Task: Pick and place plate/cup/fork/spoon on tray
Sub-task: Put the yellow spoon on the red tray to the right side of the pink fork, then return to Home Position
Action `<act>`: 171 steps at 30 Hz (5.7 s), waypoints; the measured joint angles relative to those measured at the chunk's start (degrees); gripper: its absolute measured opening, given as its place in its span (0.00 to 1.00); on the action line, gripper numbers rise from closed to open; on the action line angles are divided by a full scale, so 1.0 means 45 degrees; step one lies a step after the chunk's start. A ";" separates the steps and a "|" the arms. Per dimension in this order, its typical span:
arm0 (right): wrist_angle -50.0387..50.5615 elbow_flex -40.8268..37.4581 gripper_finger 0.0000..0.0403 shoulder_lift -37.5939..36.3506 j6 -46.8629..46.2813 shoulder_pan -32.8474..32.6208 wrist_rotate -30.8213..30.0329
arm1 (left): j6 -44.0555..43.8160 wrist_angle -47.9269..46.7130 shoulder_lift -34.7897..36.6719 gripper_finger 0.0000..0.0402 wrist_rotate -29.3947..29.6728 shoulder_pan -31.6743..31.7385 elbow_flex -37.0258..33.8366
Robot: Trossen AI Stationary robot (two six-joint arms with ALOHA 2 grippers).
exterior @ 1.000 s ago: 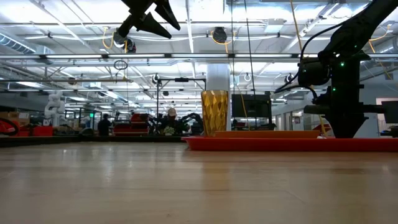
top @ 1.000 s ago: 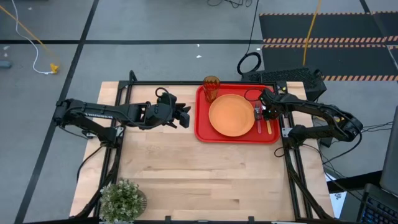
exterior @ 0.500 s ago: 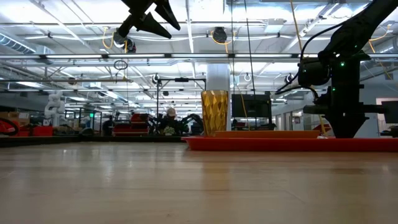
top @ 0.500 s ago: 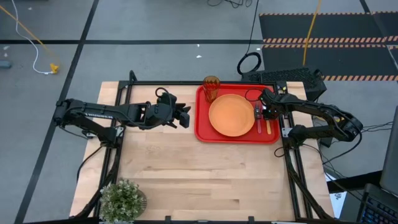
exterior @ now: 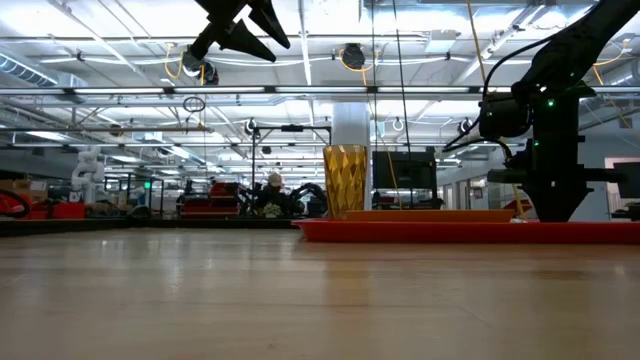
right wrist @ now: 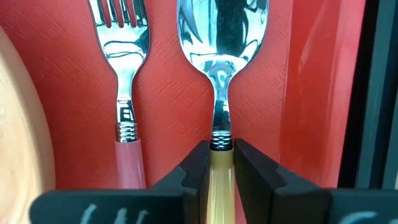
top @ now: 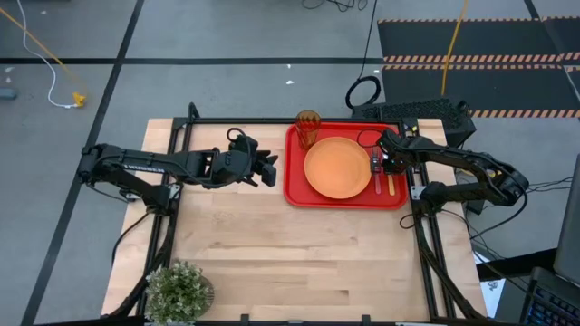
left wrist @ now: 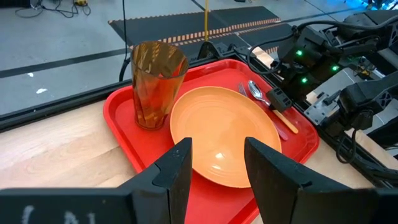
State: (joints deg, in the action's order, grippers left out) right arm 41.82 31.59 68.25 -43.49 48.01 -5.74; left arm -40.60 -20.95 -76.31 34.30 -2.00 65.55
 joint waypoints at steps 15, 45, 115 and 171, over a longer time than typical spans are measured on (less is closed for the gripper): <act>-0.0014 -0.0029 0.35 -0.0129 0.0064 0.0005 -0.0146 | -0.0039 0.0000 0.0000 0.37 0.0001 0.0000 -0.0003; -0.6075 0.0005 0.36 -0.6789 0.5192 0.0000 0.7420 | 0.3523 -0.0063 0.0000 0.37 0.0065 0.0034 -0.0003; -0.8387 -0.0909 0.00 -0.7628 1.1078 -1.1283 0.4341 | 0.4002 -0.4949 0.3291 0.37 -0.1526 -0.0009 -0.0098; -1.1173 -0.6363 0.00 -1.4841 1.0836 -1.1273 0.1282 | 0.1287 -0.4085 0.3293 0.37 -0.0600 0.0034 -0.0299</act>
State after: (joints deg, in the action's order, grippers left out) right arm -8.46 2.96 1.46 5.27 -2.72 0.03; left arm -34.81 -39.33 -61.49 31.59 -1.85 64.20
